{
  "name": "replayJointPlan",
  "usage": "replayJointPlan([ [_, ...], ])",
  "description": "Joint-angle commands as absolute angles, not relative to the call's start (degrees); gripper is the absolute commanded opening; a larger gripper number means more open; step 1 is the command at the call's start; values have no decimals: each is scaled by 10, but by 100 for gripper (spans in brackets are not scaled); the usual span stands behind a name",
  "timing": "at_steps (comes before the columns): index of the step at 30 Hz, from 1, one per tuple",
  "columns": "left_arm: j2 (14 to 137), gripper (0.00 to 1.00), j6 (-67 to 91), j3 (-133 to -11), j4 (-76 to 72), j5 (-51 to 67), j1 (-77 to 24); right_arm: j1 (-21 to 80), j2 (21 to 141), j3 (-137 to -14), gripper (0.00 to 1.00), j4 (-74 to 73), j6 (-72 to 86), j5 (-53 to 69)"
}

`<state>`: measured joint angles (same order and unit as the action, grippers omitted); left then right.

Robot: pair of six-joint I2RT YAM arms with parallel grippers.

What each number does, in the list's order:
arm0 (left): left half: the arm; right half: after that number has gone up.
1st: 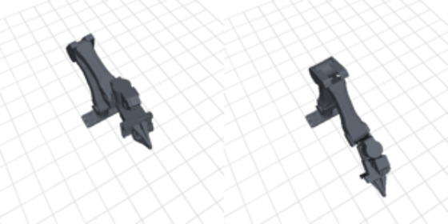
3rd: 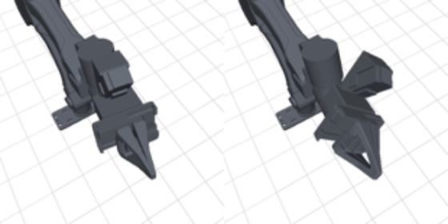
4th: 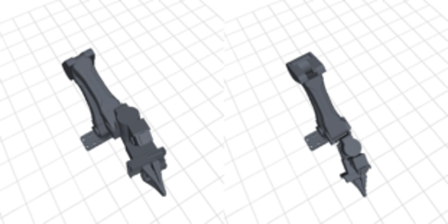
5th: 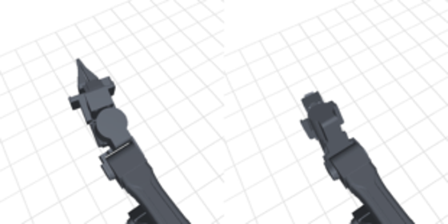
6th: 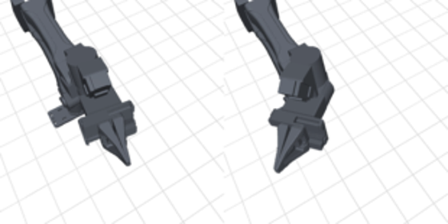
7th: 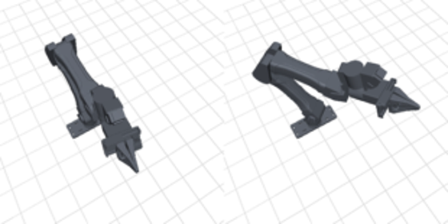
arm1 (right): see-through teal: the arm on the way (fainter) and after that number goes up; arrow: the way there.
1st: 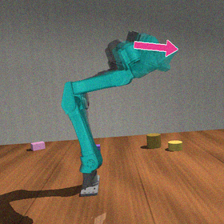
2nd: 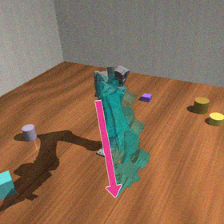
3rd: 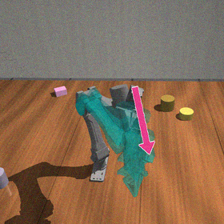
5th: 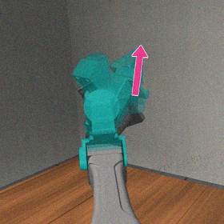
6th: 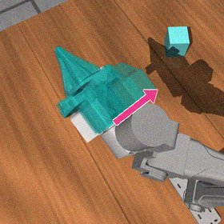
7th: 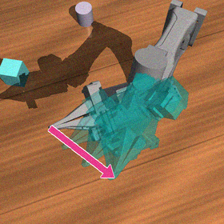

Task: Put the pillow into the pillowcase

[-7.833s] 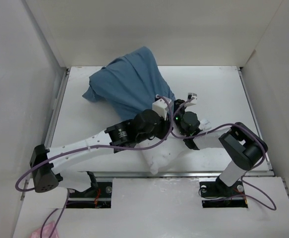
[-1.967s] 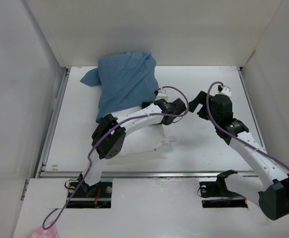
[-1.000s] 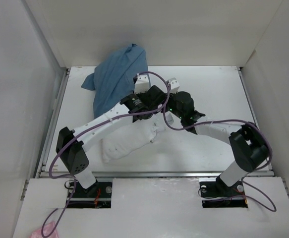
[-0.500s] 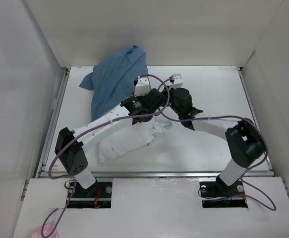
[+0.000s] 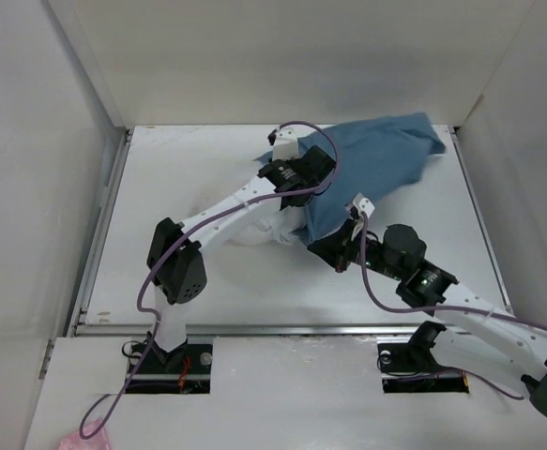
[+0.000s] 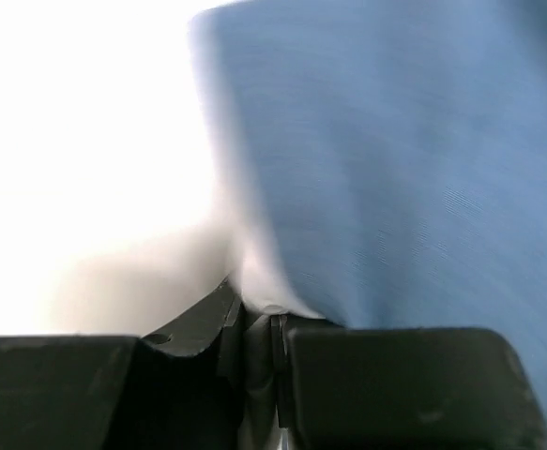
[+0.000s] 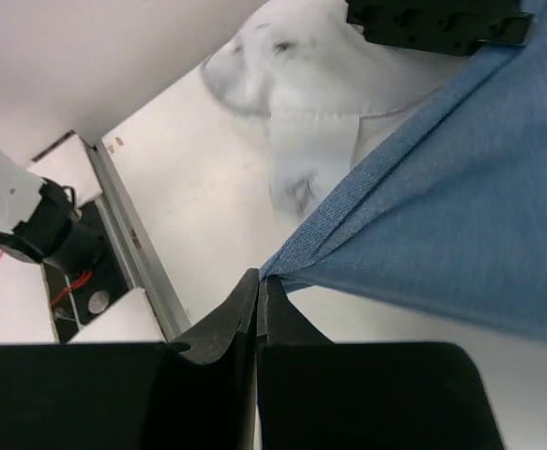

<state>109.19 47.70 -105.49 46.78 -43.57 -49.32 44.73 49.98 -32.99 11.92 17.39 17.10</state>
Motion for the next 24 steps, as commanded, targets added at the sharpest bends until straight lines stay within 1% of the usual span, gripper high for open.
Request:
replayJointPlan([
  [1,1122,0,535,-1070,364,-468,-487,490,456,-343,0,111,171,244],
  [3,1115,0,521,-1049,335,-444,-502,490,477,-355,0,88,164,203],
  [5,1107,0,507,-1024,303,-416,-513,490,509,-372,0,74,164,189],
  [10,1102,0,494,-1016,290,-402,-526,490,547,-385,0,63,180,129],
  [11,1102,0,494,-1016,290,-396,-532,490,555,-390,5,63,180,129],
  [12,1102,0,485,-1009,290,-396,-532,490,555,-399,27,43,180,123],
  [13,1097,0,485,-1009,298,-396,-537,490,555,-404,44,33,180,123],
  [14,1088,0,485,-1002,304,-389,-537,490,555,-417,59,21,180,117],
  [15,1082,0,477,-991,309,-383,-537,490,555,-427,68,5,180,117],
  [16,1075,2,477,-982,321,-378,-537,490,550,-436,84,-23,180,108],
  [17,1066,8,477,-970,326,-378,-537,490,545,-445,87,-37,180,91],
  [18,1043,20,477,-954,326,-378,-537,490,539,-463,87,-52,180,71],
  [19,1030,27,477,-921,332,-378,-537,490,526,-473,92,-82,198,47],
  [20,1017,32,482,-906,332,-384,-537,490,520,-482,93,-99,204,18],
  [21,1004,36,489,-894,344,-384,-537,490,515,-503,93,-118,204,-39],
  [22,974,39,494,-868,351,-384,-542,490,509,-514,95,-137,214,-68],
  [23,958,45,494,-854,359,-384,-542,490,509,-526,95,-175,222,-97],
  [24,942,48,494,-840,359,-384,-542,490,509,-540,95,-196,222,-160],
])
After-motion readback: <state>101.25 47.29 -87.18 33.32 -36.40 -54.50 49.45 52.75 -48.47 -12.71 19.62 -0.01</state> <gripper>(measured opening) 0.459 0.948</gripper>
